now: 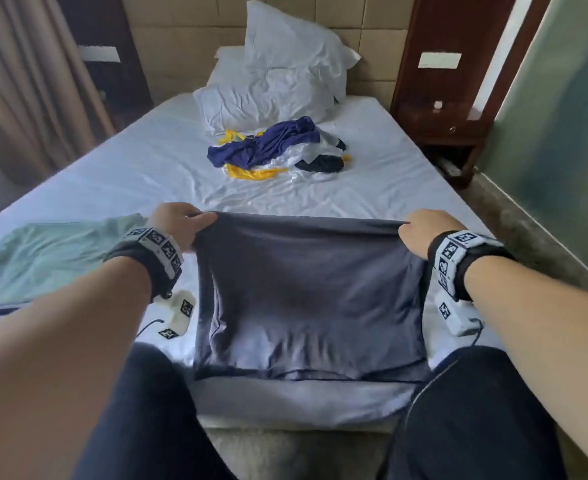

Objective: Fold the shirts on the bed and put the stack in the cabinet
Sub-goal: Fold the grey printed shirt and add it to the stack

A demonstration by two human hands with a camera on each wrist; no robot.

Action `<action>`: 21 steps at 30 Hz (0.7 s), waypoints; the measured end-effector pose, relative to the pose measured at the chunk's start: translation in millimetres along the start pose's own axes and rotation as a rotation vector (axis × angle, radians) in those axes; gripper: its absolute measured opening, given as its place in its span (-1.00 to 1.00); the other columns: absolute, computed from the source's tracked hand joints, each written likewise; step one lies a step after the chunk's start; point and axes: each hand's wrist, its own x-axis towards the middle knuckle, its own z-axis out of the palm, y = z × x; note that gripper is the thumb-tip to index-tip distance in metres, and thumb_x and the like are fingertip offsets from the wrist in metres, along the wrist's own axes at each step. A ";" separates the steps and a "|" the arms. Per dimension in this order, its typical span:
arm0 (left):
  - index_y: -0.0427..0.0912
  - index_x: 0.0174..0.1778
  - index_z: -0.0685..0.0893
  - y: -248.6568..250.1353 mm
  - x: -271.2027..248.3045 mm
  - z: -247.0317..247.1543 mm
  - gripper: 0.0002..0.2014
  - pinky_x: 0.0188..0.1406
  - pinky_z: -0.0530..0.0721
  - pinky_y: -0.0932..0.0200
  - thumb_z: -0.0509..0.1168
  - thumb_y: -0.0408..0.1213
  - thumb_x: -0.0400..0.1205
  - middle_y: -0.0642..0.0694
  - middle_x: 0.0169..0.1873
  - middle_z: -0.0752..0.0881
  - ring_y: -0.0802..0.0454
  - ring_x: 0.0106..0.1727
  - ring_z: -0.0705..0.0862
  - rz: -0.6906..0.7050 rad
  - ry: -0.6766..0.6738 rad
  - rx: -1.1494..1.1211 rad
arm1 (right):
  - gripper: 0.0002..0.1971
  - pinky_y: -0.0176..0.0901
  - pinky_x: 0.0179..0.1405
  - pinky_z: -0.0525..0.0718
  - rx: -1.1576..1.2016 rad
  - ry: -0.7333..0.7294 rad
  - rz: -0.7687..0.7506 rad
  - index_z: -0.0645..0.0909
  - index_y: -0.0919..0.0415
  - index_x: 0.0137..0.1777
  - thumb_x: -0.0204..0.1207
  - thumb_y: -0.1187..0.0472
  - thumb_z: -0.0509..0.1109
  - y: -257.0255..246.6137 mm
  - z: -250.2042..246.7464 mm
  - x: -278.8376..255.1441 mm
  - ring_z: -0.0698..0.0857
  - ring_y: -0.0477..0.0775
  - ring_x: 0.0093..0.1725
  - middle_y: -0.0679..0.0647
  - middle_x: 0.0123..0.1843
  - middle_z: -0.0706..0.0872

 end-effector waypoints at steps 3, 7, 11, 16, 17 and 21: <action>0.10 -0.36 0.83 -19.5 40.0 24.2 -0.60 -0.06 0.85 -0.36 0.51 0.34 0.14 -0.10 -0.47 0.75 -0.23 -0.28 0.82 -0.022 -0.044 -0.006 | -0.73 -0.01 -0.17 0.61 0.024 -0.022 0.027 0.59 0.25 -0.19 0.53 0.12 0.13 1.8 26.6 31.6 0.60 0.27 -0.24 0.26 -0.13 0.68; -0.18 -0.21 0.81 -26.2 69.4 50.8 -0.56 0.00 0.79 -0.09 0.42 0.19 0.58 -0.22 -0.31 0.78 -0.21 -0.16 0.78 -0.024 -0.005 0.217 | -0.74 0.05 -0.06 0.61 0.116 0.006 0.191 0.56 0.28 0.07 0.64 0.10 0.16 10.0 59.6 62.6 0.64 0.35 -0.05 0.34 0.17 0.69; -0.14 0.46 0.63 -37.8 70.7 96.8 -0.39 0.41 0.54 -0.14 0.07 0.27 0.76 -0.31 0.39 0.67 -0.34 0.42 0.61 0.062 -0.080 0.552 | -0.56 0.20 0.41 0.47 0.150 0.012 0.132 0.40 0.25 0.52 0.71 0.09 0.15 -20.4 98.6 68.9 0.44 0.40 0.51 0.31 0.55 0.44; 0.38 0.75 -0.21 -73.3 44.9 155.7 -0.11 0.75 -0.15 -0.23 -0.22 0.64 0.51 0.12 0.80 -0.24 -0.21 0.80 -0.28 0.019 -0.451 0.919 | -0.15 0.14 0.74 -0.20 -0.012 -0.309 0.032 -0.12 0.08 0.81 0.67 -0.38 -0.01 -48.9 161.9 63.5 -0.21 0.18 0.79 0.02 0.83 -0.18; 0.42 0.72 -0.25 -76.7 46.5 158.2 -0.11 0.75 -0.16 -0.25 -0.23 0.66 0.48 0.15 0.78 -0.28 -0.20 0.79 -0.31 -0.001 -0.461 0.919 | -0.13 0.13 0.74 -0.24 -0.018 -0.344 0.041 -0.21 0.04 0.81 0.66 -0.41 -0.03 -47.1 166.0 67.7 -0.29 0.16 0.78 -0.02 0.82 -0.27; 0.49 0.69 -0.29 -79.8 53.0 160.5 -0.03 0.74 -0.19 -0.31 -0.29 0.72 0.34 0.19 0.77 -0.35 -0.21 0.78 -0.35 -0.044 -0.497 0.907 | -0.09 0.13 0.75 -0.23 -0.028 -0.423 0.047 -0.28 -0.01 0.80 0.62 -0.47 -0.06 -42.8 170.1 76.2 -0.32 0.15 0.78 -0.08 0.81 -0.32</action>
